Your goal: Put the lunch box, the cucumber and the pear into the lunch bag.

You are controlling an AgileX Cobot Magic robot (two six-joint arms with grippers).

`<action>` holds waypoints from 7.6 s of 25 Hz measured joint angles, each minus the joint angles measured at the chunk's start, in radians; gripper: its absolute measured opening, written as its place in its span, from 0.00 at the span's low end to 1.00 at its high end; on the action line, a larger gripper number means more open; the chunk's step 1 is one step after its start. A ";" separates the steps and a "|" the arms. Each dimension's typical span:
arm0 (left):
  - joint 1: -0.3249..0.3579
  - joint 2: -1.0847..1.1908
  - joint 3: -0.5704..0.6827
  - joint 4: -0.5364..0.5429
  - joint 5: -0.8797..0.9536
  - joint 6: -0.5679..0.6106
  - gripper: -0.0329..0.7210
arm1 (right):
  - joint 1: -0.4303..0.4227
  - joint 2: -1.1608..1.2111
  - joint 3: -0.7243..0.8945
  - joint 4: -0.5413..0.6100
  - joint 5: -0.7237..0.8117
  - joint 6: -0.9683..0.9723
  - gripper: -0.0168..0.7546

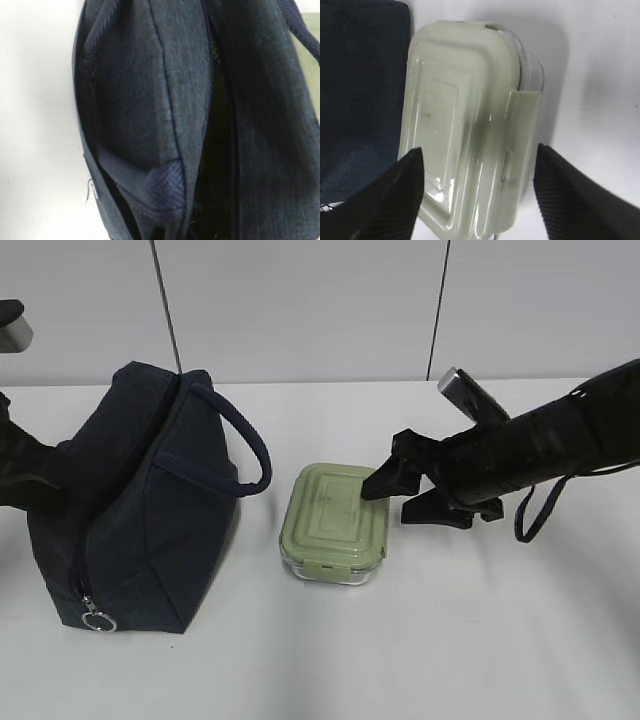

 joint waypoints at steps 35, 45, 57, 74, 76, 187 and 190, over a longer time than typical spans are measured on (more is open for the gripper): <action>0.000 0.000 -0.001 0.000 0.009 0.000 0.02 | -0.054 0.016 0.002 0.081 0.123 -0.208 0.46; 0.000 0.000 -0.001 0.000 0.011 0.000 0.02 | 0.033 -0.173 -0.213 0.063 0.182 -0.190 0.46; 0.000 0.000 -0.001 0.000 0.012 0.000 0.02 | 0.278 0.040 -0.573 0.054 0.076 -0.188 0.46; 0.000 0.000 -0.001 0.003 0.013 0.000 0.02 | 0.280 0.148 -0.612 -0.354 0.089 -0.113 0.46; 0.000 0.000 -0.001 0.003 0.015 0.000 0.02 | 0.280 0.149 -0.617 -0.403 0.108 -0.098 0.46; -0.176 0.356 -0.452 -0.045 0.124 0.000 0.02 | 0.393 -0.166 -0.354 -1.219 0.055 0.815 0.03; -0.183 0.361 -0.454 -0.053 0.133 0.000 0.04 | 0.389 -0.166 -0.342 -1.219 0.028 0.815 0.07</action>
